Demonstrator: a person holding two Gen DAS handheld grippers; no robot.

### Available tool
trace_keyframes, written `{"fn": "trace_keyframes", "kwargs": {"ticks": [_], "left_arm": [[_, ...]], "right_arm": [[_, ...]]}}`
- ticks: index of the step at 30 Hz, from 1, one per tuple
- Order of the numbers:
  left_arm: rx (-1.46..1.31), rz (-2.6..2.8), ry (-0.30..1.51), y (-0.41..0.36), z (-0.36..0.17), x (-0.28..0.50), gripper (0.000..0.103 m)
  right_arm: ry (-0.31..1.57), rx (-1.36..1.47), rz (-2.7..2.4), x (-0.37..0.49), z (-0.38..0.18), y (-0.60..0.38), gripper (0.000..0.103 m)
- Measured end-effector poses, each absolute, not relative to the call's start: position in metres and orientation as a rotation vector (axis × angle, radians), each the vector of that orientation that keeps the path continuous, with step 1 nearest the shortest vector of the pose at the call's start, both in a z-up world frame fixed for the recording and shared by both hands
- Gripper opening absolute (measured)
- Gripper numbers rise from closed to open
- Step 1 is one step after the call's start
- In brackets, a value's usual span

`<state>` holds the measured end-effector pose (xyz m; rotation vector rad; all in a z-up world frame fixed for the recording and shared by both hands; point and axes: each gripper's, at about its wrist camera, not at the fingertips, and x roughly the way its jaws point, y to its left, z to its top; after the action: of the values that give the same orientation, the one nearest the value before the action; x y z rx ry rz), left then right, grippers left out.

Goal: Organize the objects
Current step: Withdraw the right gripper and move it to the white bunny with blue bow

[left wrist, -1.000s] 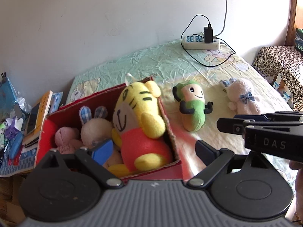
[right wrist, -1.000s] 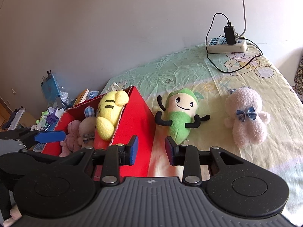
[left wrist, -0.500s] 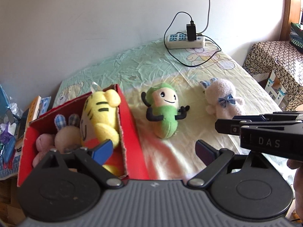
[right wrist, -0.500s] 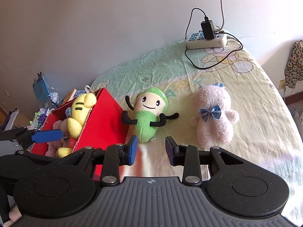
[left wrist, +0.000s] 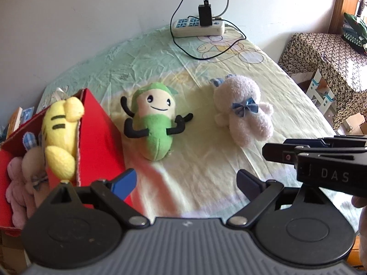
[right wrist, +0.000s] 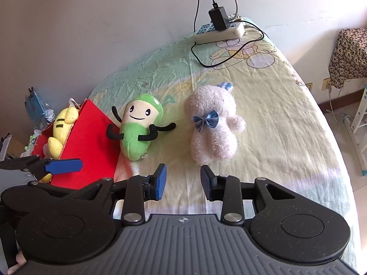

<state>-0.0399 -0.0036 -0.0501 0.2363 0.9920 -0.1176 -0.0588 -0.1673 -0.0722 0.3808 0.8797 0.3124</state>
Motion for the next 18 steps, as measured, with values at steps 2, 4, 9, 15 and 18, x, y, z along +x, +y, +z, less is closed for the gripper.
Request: {"fn": "trace_keyframes", "kwargs": {"ticks": [2,4,9,15,18], "left_arm": [[0.231,-0.124,1.006,-0.009,-0.054,-0.035,0.094],[0.231,-0.13,1.017,-0.013,-0.058,-0.031,0.094],[0.242,-0.14,1.039,-0.029,-0.068,-0.019,0.094],[0.255,-0.151,1.066,-0.045,-0.08,-0.006,0.093],[0.255,-0.162,1.068,-0.051,-0.084,0.002,0.093]], "right_arm": [[0.887,0.388,0.306,-0.057,-0.075,-0.174,0.035],[0.892,0.392,0.3,-0.055,-0.077,-0.181,0.036],[0.91,0.404,0.287,-0.049,-0.085,-0.196,0.036],[0.92,0.425,0.28,-0.036,-0.093,-0.212,0.036],[0.921,0.438,0.287,-0.027,-0.095,-0.218,0.038]]}}
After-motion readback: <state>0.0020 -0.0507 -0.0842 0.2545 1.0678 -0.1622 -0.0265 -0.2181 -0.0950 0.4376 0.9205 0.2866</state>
